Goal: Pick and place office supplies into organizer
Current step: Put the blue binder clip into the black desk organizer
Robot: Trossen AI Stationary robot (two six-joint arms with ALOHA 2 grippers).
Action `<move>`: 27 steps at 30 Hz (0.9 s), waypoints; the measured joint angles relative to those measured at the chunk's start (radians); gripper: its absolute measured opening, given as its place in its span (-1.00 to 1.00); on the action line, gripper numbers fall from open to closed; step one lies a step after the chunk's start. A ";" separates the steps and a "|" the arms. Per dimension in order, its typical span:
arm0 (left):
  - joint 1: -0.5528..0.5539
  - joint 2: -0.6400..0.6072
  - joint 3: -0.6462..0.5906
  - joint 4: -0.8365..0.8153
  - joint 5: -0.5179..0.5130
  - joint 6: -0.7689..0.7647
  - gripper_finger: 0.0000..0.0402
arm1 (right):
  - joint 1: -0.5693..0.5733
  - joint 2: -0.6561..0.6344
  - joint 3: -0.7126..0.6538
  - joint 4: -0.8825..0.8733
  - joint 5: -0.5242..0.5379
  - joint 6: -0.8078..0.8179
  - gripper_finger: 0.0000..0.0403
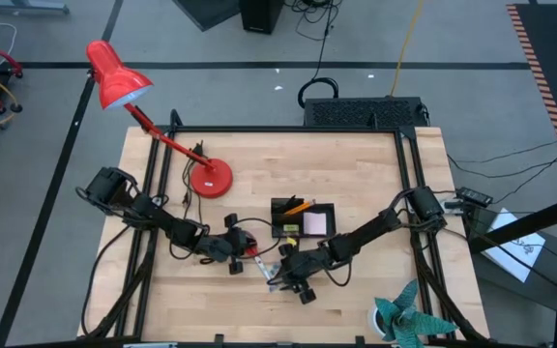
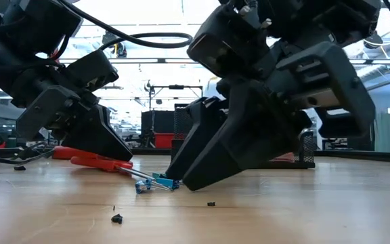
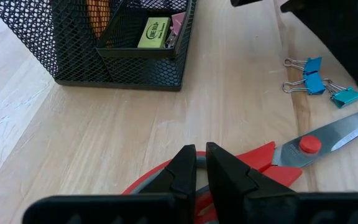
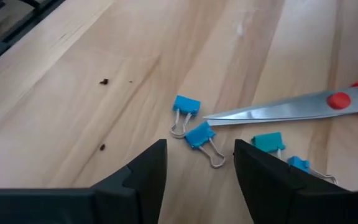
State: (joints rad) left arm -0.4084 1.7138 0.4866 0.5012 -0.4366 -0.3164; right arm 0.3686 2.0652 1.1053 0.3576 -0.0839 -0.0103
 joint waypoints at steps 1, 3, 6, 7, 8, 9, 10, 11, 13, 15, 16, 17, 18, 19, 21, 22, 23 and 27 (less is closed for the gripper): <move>0.000 0.000 0.000 0.000 0.000 0.000 -0.77 | -0.002 0.000 0.000 -0.001 -0.004 -0.008 -0.14; 0.000 0.000 0.000 0.000 0.000 0.000 -0.77 | -0.003 0.000 0.000 -0.002 -0.016 -0.027 -0.15; 0.000 0.000 0.000 0.000 0.000 0.001 -0.77 | -0.003 0.000 0.000 0.000 -0.022 -0.056 -0.17; 0.000 0.000 0.000 0.000 0.000 0.001 -0.77 | -0.003 0.000 0.000 0.000 -0.021 -0.063 -0.17; 0.000 0.000 0.000 0.000 0.000 0.001 -0.77 | -0.003 0.007 0.000 0.007 -0.019 -0.067 -0.18; 0.000 0.000 0.000 0.000 0.000 0.001 -0.77 | -0.003 0.011 0.000 0.017 -0.017 -0.068 -0.19; 0.000 0.000 0.000 0.000 0.000 0.001 -0.77 | -0.003 0.017 0.000 0.025 -0.013 -0.072 -0.20; 0.000 0.000 0.000 0.000 0.000 0.001 -0.77 | -0.002 0.030 0.001 0.044 -0.006 -0.074 -0.21; 0.000 0.000 0.000 0.000 -0.001 0.002 -0.77 | -0.003 0.060 0.001 0.084 -0.001 -0.074 -0.23; 0.000 0.000 0.000 0.001 -0.001 0.002 -0.77 | -0.003 0.092 0.002 0.117 -0.001 -0.062 -0.25; 0.000 0.000 0.000 0.001 -0.001 0.002 -0.77 | -0.003 0.108 0.003 0.128 0.001 -0.052 -0.26; 0.000 0.000 0.000 0.002 -0.001 0.002 -0.77 | -0.003 0.119 0.003 0.136 0.003 -0.043 -0.28; 0.000 0.000 0.000 0.002 -0.001 0.003 -0.77 | -0.003 0.128 0.004 0.143 0.003 -0.036 -0.29; 0.000 0.000 0.000 0.001 -0.001 0.003 -0.77 | -0.003 0.134 0.004 0.142 0.002 -0.028 -0.30; 0.000 0.000 0.000 0.000 -0.001 0.003 -0.77 | -0.003 0.138 0.004 0.115 0.003 -0.016 -0.33; 0.000 0.000 0.000 0.000 -0.001 0.005 -0.77 | -0.003 0.139 0.003 0.105 0.003 -0.014 -0.34; 0.000 0.000 0.000 -0.001 -0.001 0.007 -0.77 | -0.003 0.136 0.003 0.096 0.003 -0.015 -0.36; 0.000 0.000 0.000 -0.002 -0.001 0.007 -0.77 | -0.003 0.131 0.003 0.069 0.003 -0.029 -0.40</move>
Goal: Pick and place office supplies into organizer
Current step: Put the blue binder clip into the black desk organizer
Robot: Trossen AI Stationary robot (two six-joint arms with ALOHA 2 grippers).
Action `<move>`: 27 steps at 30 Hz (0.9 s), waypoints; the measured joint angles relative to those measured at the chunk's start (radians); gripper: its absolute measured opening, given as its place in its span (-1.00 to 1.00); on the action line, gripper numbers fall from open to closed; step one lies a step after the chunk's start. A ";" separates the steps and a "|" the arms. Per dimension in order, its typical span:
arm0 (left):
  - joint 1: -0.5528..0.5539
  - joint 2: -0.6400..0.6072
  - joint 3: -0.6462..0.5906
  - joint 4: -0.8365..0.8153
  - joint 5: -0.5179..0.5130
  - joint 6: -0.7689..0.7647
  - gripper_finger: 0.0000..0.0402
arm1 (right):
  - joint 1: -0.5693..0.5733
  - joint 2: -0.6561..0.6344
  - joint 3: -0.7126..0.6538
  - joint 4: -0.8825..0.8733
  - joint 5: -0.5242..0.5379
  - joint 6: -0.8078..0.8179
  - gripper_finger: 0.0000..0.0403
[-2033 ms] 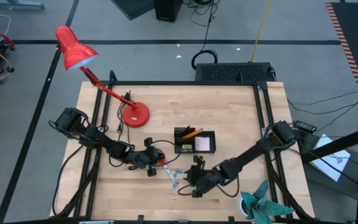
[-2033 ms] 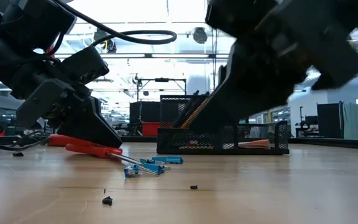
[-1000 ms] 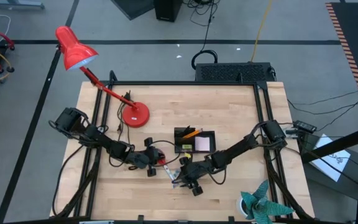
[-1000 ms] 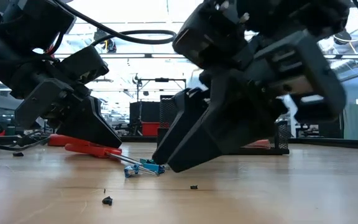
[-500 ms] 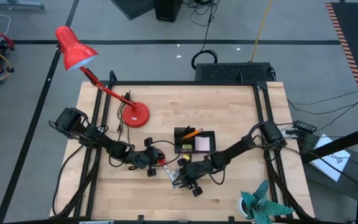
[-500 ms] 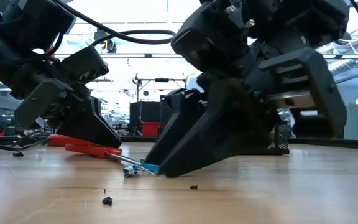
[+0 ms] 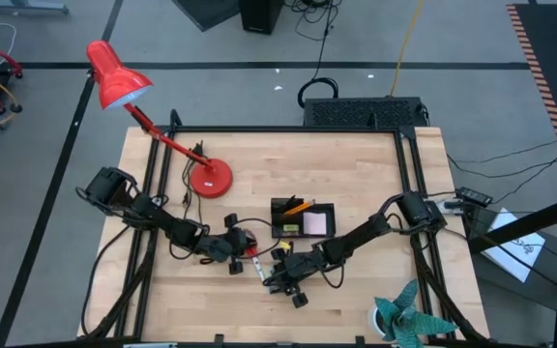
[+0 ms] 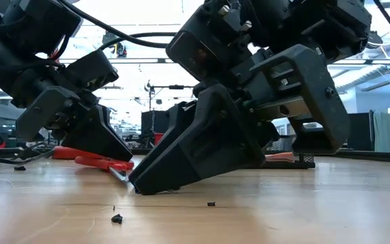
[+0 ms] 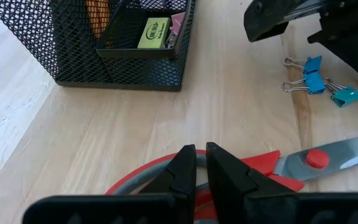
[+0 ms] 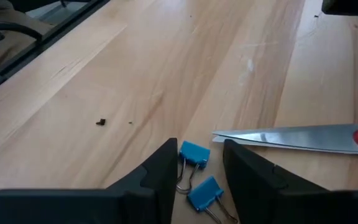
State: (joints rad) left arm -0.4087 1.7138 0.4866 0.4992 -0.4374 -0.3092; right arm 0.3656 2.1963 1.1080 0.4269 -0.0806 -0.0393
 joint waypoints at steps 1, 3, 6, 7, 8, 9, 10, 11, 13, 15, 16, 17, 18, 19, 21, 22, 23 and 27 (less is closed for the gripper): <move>0.000 0.000 0.000 0.000 0.000 0.000 -0.77 | 0.000 0.000 0.000 -0.002 0.000 0.000 -0.41; 0.000 0.000 0.000 0.000 0.000 0.000 -0.77 | 0.000 0.000 0.000 -0.008 0.000 0.000 -0.41; 0.000 0.000 0.000 -0.001 0.000 0.000 -0.77 | 0.000 0.000 -0.001 -0.016 0.000 0.001 -0.41; 0.000 0.000 0.000 -0.001 0.000 0.000 -0.77 | 0.000 0.000 -0.001 -0.016 0.000 0.002 -0.41; 0.000 0.000 0.000 -0.001 0.000 0.000 -0.77 | 0.000 0.000 -0.001 -0.016 -0.001 0.004 -0.42; 0.000 0.000 0.000 -0.001 0.000 0.000 -0.77 | 0.000 0.000 -0.001 -0.017 -0.001 0.004 -0.43; 0.000 0.000 0.000 -0.001 0.000 0.000 -0.77 | 0.000 0.000 -0.001 -0.020 0.000 0.004 -0.44; 0.000 0.000 0.000 -0.001 0.000 0.000 -0.77 | 0.000 0.000 -0.002 -0.024 0.000 0.004 -0.46; 0.000 0.000 0.000 -0.001 0.000 0.000 -0.77 | 0.000 0.000 -0.002 -0.025 0.000 0.004 -0.52; 0.000 0.000 0.000 -0.001 0.000 -0.001 -0.77 | 0.000 0.000 -0.002 -0.025 -0.002 0.003 -0.61; 0.000 0.000 0.000 -0.001 0.000 -0.001 -0.77 | 0.000 0.000 -0.002 -0.025 -0.006 0.003 -0.65; 0.000 0.000 0.000 -0.002 0.000 -0.001 -0.77 | 0.000 0.000 -0.002 -0.025 -0.015 0.003 -0.69; 0.000 0.000 0.000 -0.002 0.000 -0.001 -0.77 | -0.001 0.000 -0.002 -0.025 -0.023 0.003 -0.73; 0.000 0.000 0.000 -0.002 0.000 -0.001 -0.77 | -0.001 0.000 -0.002 -0.025 -0.025 0.003 -0.76; 0.000 0.000 0.000 -0.002 0.000 -0.001 -0.77 | -0.001 -0.008 -0.002 -0.025 -0.025 0.000 -0.79; 0.000 0.000 0.000 -0.002 0.000 -0.001 -0.77 | -0.001 -0.013 -0.002 -0.025 -0.025 -0.001 -0.80; 0.000 0.000 0.000 -0.002 0.000 -0.001 -0.77 | -0.001 -0.017 -0.002 -0.025 -0.025 -0.003 -0.79; 0.000 0.000 0.000 -0.002 0.000 -0.001 -0.77 | 0.000 -0.062 -0.002 -0.040 -0.020 -0.008 -0.73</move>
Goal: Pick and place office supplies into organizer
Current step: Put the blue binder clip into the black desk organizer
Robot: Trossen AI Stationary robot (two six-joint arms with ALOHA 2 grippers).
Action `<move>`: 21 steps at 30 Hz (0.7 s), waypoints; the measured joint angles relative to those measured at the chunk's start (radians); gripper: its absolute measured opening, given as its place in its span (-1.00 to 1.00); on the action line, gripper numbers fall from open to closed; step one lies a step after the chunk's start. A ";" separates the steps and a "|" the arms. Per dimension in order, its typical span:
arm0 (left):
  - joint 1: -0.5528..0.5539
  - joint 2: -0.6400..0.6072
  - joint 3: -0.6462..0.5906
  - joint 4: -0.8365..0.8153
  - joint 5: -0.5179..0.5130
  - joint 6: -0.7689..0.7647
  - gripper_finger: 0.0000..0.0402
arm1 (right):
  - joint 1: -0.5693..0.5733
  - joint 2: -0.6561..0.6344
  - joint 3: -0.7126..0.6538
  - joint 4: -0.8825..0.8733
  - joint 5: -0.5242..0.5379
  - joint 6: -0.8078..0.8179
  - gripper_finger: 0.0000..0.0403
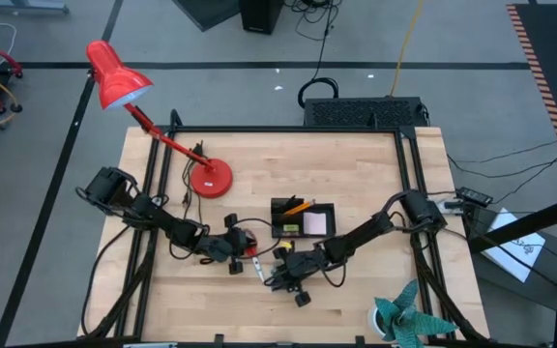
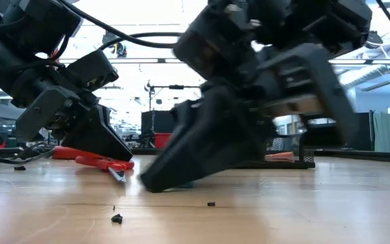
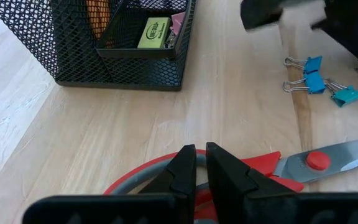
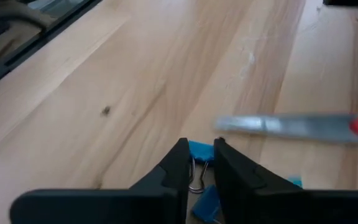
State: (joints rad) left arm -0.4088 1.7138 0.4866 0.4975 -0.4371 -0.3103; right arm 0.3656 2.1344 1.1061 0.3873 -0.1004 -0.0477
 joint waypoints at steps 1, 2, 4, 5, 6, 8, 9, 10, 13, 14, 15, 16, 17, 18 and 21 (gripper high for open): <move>0.000 0.000 0.000 0.000 0.000 0.000 -0.77 | 0.001 -0.013 -0.001 0.001 0.000 -0.003 -0.73; 0.000 0.000 0.000 0.000 0.000 0.000 -0.77 | 0.001 -0.025 -0.004 -0.004 0.000 -0.007 -0.73; 0.000 0.000 0.000 0.001 0.000 0.000 -0.77 | 0.001 -0.045 -0.003 -0.026 0.013 -0.018 -0.74; 0.000 0.000 0.000 0.001 0.000 -0.001 -0.77 | 0.001 -0.057 -0.004 -0.034 0.022 -0.021 -0.75; 0.000 0.000 0.000 0.000 0.000 -0.002 -0.77 | 0.002 -0.070 -0.004 -0.041 0.033 -0.027 -0.76; 0.000 0.000 0.000 0.000 0.000 -0.002 -0.77 | 0.002 -0.091 -0.006 -0.055 0.051 -0.029 -0.77; 0.000 0.000 0.000 0.000 0.000 -0.002 -0.77 | 0.001 -0.102 -0.006 -0.058 0.053 -0.029 -0.77; 0.000 0.000 0.000 0.000 0.000 -0.003 -0.77 | 0.000 -0.112 -0.006 -0.063 0.055 -0.028 -0.77; 0.000 0.000 0.000 0.000 0.000 -0.003 -0.77 | 0.001 -0.149 -0.005 -0.065 0.101 -0.028 -0.76; 0.000 0.000 0.000 0.000 0.000 -0.003 -0.77 | 0.001 -0.162 -0.004 -0.082 0.113 -0.029 -0.75; 0.000 0.000 0.000 0.000 0.000 -0.003 -0.77 | 0.001 -0.175 -0.004 -0.100 0.132 -0.034 -0.75; 0.000 0.000 0.000 0.000 0.000 -0.003 -0.77 | 0.002 -0.190 -0.004 -0.126 0.158 -0.036 -0.75; 0.000 0.000 0.000 0.000 0.000 -0.003 -0.77 | 0.001 -0.202 -0.004 -0.147 0.189 -0.039 -0.75; 0.000 0.000 0.000 0.000 0.000 -0.003 -0.77 | -0.002 -0.215 -0.004 -0.167 0.221 -0.043 -0.75; 0.000 0.000 0.000 0.000 0.000 -0.003 -0.77 | -0.013 -0.244 -0.003 -0.211 0.311 -0.044 -0.75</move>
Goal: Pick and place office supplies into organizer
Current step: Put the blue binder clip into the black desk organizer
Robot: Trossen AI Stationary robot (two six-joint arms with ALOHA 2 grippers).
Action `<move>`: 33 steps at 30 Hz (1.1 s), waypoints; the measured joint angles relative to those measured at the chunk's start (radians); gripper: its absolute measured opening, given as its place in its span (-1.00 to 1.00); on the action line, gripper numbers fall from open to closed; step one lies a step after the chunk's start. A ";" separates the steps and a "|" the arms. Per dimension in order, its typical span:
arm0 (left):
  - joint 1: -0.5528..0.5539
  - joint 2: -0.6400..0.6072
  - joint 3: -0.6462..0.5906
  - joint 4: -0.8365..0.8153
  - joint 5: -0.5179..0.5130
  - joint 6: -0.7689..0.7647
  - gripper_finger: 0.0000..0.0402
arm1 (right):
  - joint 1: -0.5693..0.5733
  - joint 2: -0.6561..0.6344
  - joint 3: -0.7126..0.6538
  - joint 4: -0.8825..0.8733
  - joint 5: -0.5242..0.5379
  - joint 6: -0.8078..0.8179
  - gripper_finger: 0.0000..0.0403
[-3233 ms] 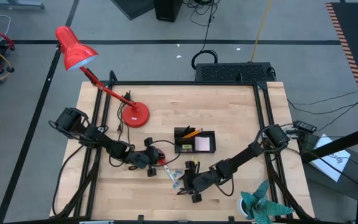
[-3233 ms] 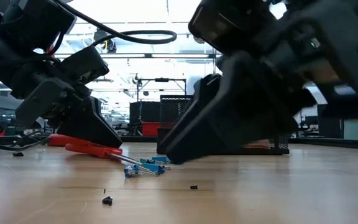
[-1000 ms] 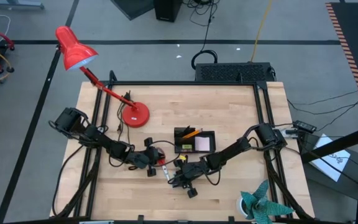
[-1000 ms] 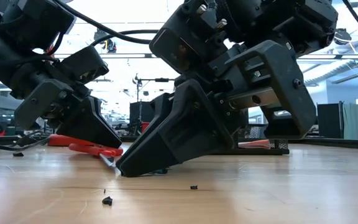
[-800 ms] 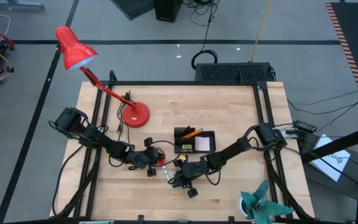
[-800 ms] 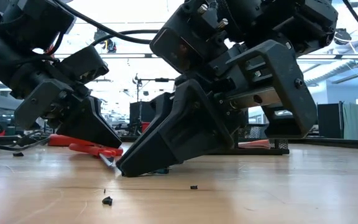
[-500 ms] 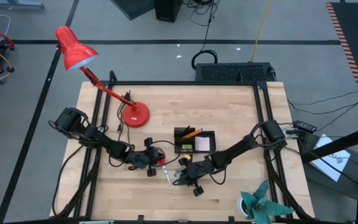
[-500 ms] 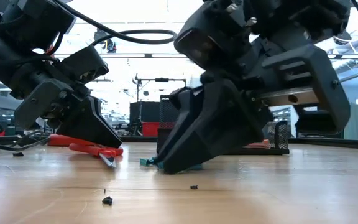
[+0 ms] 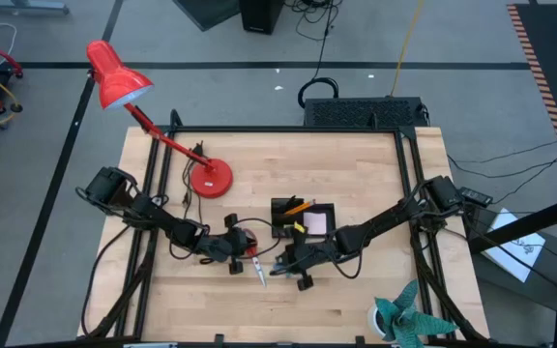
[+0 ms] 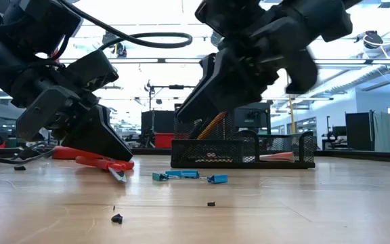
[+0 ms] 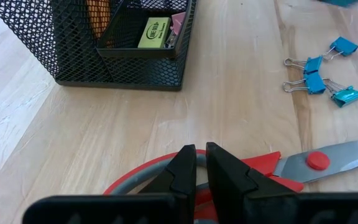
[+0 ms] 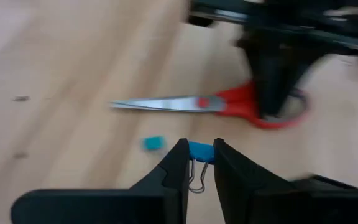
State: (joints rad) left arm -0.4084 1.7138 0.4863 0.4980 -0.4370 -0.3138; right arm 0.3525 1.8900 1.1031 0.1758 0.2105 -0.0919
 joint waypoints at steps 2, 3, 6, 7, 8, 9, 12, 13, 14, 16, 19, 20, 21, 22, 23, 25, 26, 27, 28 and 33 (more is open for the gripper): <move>0.000 0.000 0.000 0.000 0.000 0.000 -0.77 | -0.011 -0.005 0.001 -0.015 0.042 0.000 -0.75; 0.000 0.000 0.000 0.000 0.000 0.000 -0.77 | -0.016 -0.005 0.001 -0.020 0.058 0.000 -0.75; 0.000 0.000 0.000 0.000 0.000 0.000 -0.77 | -0.033 -0.005 0.001 -0.034 0.103 0.001 -0.75; 0.000 0.000 0.000 0.000 0.000 0.000 -0.77 | -0.038 -0.005 0.001 -0.039 0.123 0.008 -0.75; 0.000 0.000 0.000 0.000 0.000 0.000 -0.77 | -0.043 -0.005 0.001 -0.047 0.150 0.019 -0.75; 0.000 0.000 0.000 0.000 0.000 0.000 -0.77 | -0.048 -0.005 0.001 -0.057 0.176 0.029 -0.75; 0.000 0.000 0.000 0.000 0.000 -0.001 -0.77 | -0.065 -0.005 0.001 -0.071 0.214 0.053 -0.75; 0.000 0.000 0.000 0.000 0.000 -0.001 -0.77 | -0.072 -0.005 0.001 -0.076 0.209 0.060 -0.75; 0.000 0.000 0.000 0.000 0.000 -0.001 -0.77 | -0.077 -0.005 0.001 -0.083 0.206 0.072 -0.75; 0.000 0.000 0.000 0.000 0.000 -0.001 -0.77 | -0.084 -0.005 0.001 -0.104 0.206 0.096 -0.75; 0.000 0.000 0.000 0.000 0.000 0.002 -0.77 | -0.092 -0.005 0.001 -0.121 0.205 0.113 -0.75; 0.000 0.000 0.000 0.000 0.000 0.002 -0.77 | -0.093 -0.005 0.001 -0.124 0.205 0.114 -0.75; 0.000 0.000 0.000 0.000 0.000 0.002 -0.77 | -0.093 -0.005 0.001 -0.125 0.205 0.115 -0.75; 0.000 0.000 0.000 0.000 0.000 0.003 -0.77 | -0.093 -0.005 0.001 -0.126 0.205 0.117 -0.75; 0.000 0.000 0.000 0.000 0.000 0.004 -0.77 | -0.094 -0.005 0.001 -0.126 0.206 0.122 -0.75; 0.000 0.000 0.000 0.000 0.000 0.004 -0.77 | -0.094 -0.005 0.001 -0.125 0.209 0.133 -0.74; 0.000 0.000 0.000 0.000 0.000 0.004 -0.77 | -0.094 -0.005 0.001 -0.125 0.208 0.133 -0.73; 0.000 0.000 0.000 0.000 0.000 0.004 -0.77 | -0.094 -0.005 0.001 -0.125 0.209 0.137 -0.72; 0.000 0.000 0.000 0.000 0.000 0.004 -0.77 | -0.094 -0.005 0.001 -0.125 0.209 0.146 -0.70; 0.000 0.000 0.000 0.000 0.001 -0.002 -0.77 | -0.102 -0.005 0.001 -0.129 0.210 0.189 -0.56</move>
State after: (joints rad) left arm -0.4084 1.7138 0.4862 0.4976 -0.4362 -0.3156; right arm 0.2504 1.8847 1.1046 0.0466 0.4208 0.0975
